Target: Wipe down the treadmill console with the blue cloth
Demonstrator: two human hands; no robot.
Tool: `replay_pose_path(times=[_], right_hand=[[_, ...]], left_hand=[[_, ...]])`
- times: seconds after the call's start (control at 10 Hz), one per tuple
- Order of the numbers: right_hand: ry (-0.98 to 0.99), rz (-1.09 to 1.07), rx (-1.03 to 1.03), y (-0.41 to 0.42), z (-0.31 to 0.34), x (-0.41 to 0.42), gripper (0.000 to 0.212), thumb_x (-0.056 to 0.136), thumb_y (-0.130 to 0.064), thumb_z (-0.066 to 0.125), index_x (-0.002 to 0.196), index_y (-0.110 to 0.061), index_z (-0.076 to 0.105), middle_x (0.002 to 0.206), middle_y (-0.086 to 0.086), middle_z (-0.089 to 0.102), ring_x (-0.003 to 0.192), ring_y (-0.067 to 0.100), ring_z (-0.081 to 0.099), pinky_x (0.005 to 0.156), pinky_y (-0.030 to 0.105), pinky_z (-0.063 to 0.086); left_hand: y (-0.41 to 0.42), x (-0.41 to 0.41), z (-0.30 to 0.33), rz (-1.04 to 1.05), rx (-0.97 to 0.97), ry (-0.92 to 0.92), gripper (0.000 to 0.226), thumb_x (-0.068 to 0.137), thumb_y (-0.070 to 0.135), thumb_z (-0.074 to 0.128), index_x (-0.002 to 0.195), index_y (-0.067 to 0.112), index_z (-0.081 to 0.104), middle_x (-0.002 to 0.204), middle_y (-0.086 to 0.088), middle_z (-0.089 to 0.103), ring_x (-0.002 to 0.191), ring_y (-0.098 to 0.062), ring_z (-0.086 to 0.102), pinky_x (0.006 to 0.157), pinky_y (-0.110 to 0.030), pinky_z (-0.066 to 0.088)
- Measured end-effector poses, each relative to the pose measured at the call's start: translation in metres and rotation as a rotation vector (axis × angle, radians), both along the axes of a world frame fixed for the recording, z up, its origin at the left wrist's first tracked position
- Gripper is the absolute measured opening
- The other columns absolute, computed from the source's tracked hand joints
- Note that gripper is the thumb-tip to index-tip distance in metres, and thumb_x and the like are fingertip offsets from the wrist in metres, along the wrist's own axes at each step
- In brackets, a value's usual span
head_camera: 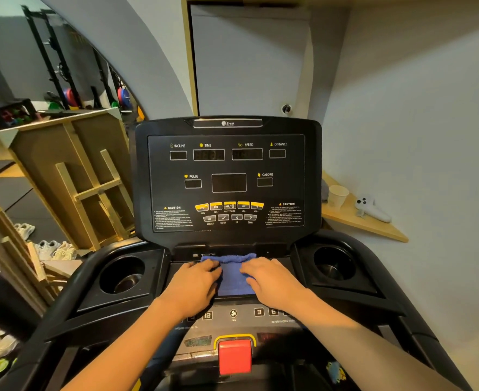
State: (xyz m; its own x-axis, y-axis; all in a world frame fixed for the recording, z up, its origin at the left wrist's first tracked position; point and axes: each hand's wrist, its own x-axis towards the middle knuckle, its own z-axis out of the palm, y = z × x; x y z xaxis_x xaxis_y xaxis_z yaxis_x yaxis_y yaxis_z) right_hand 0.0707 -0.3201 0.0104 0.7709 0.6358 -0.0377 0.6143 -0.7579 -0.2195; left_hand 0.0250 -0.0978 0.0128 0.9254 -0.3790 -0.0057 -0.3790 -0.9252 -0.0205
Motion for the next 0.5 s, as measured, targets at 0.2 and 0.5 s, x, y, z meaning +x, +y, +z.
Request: replay_pose_path(times=[0.2,0.5], right_hand=[[0.02,0.05,-0.022,-0.013,0.0,-0.018,0.072,0.099,-0.06,0.011,0.124,-0.022,0.066,0.131,0.0,0.067,0.13,0.019,0.054,0.107,0.042,0.043],[0.182,-0.011,0.122,-0.022,0.01,-0.036,0.092,0.081,-0.076,0.006,0.134,-0.027,0.062,0.142,-0.002,0.059,0.134,0.015,0.05,0.113,0.041,0.039]], left_hand=[[0.003,-0.017,-0.009,0.078,-0.004,0.141,0.087,0.084,0.067,-0.005,0.151,0.02,0.024,0.16,0.0,0.023,0.144,-0.016,0.026,0.115,-0.046,0.018],[0.003,-0.027,0.007,0.111,-0.203,0.194,0.105,0.07,0.078,-0.01,0.134,0.023,0.052,0.152,-0.005,0.04,0.141,-0.018,0.033,0.117,-0.043,0.021]])
